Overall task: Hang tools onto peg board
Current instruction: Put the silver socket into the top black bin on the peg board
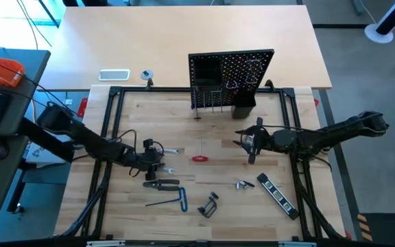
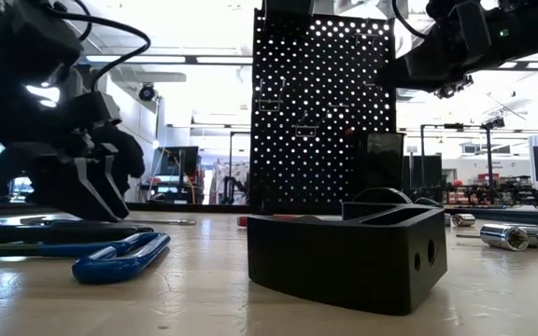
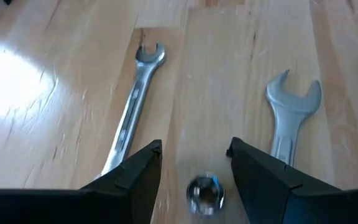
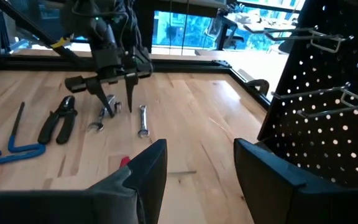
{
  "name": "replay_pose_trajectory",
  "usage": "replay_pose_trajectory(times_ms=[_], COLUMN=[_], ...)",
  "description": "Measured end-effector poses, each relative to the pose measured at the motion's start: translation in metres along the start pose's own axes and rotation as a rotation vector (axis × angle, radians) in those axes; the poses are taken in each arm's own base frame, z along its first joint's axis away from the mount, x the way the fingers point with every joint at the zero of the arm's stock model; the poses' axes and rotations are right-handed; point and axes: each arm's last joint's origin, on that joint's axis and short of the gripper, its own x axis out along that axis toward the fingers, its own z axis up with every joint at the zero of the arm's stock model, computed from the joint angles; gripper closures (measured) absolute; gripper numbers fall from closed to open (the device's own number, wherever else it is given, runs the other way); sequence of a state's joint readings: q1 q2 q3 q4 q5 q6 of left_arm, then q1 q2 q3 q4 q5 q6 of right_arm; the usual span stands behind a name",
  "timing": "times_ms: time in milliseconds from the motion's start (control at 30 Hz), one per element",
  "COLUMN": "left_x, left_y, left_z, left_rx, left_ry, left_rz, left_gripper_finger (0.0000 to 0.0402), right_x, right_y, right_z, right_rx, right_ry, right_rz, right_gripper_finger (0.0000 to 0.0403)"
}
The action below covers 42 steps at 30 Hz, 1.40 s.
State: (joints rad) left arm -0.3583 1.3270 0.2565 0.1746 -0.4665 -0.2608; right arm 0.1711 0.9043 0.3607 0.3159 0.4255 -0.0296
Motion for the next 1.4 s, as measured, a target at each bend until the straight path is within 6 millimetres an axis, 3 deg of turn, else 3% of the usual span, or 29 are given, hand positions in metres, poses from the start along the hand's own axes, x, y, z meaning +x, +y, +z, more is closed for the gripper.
replay_pose_trajectory(times_ms=[500, 867, 1033, 1200, 1400], left_x=[-0.008, -0.008, -0.008, -0.007, -0.011], left_y=[0.000, -0.001, -0.001, -0.002, 0.005], left_z=[-0.008, -0.010, -0.010, -0.004, 0.026], left_rx=[-0.064, -0.059, -0.054, -0.068, -0.168], left_ry=[0.043, 0.055, 0.050, -0.017, -0.234], left_rz=[-0.005, -0.024, -0.027, -0.058, -0.196], left_gripper_finger=[0.0224, 0.0349, 0.0349, 0.0349, 0.0349], right_x=[0.000, 0.000, 0.000, -0.002, -0.006], right_y=[0.000, 0.000, 0.001, 0.006, 0.018], right_z=[0.000, -0.001, -0.001, 0.003, 0.019], right_rx=[-0.014, 0.001, 0.000, -0.090, -0.206], right_ry=[0.004, 0.007, 0.011, -0.035, -0.142], right_rz=[0.008, 0.011, 0.021, 0.086, 0.131], right_gripper_finger=[0.0222, 0.0222, 0.0222, 0.0222, 0.0222])
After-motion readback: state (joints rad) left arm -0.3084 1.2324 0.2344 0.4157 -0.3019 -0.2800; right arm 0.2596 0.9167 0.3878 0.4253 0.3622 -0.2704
